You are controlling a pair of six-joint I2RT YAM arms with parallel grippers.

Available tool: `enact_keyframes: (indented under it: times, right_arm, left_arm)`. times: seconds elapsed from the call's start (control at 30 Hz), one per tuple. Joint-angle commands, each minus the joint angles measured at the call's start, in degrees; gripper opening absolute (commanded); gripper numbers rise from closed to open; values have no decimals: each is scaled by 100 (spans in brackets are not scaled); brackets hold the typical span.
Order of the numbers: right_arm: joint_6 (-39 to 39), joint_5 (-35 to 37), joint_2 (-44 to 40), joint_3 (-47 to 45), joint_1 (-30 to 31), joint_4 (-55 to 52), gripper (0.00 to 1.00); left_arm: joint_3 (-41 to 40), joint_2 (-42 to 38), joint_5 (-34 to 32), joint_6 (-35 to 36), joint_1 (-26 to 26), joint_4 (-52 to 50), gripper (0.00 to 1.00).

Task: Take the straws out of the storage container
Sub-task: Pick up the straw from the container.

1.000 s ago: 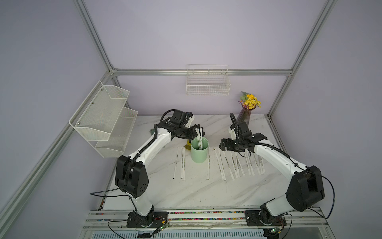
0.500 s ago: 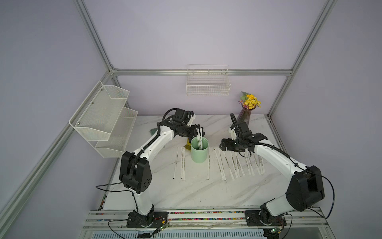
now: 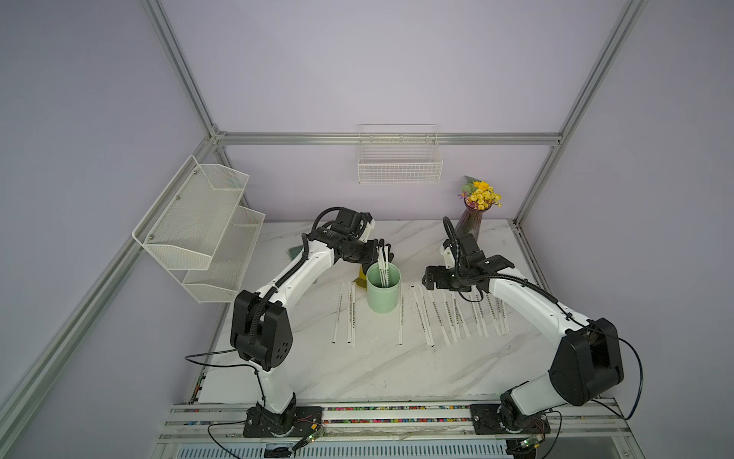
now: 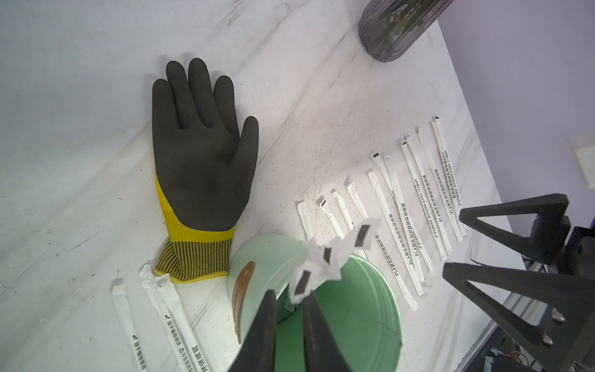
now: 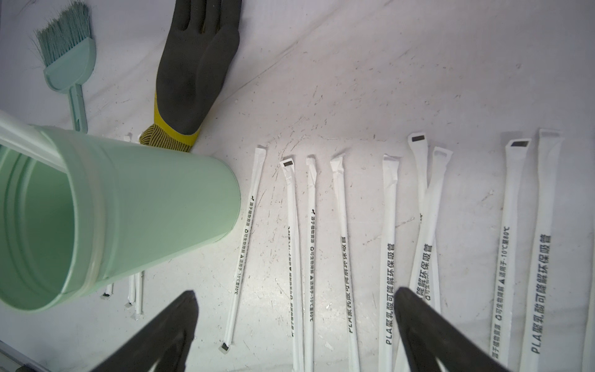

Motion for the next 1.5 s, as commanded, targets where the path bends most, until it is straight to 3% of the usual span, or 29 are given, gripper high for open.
enact_keyframes:
  times: [0.0,0.83,1.47]
  right_arm:
    - [-52,-31,3,-45,-18,87,97]
    - [-61,-59,43,-102,-24,87,97]
    - [-70,-134,60,-116,-33,127,97]
  left_arm:
    - [188,39,-114,7,-14,-21,18]
    - [407,304,47,-7,-97,-29,18]
    - [407,1,38,7,-119,-54,8]
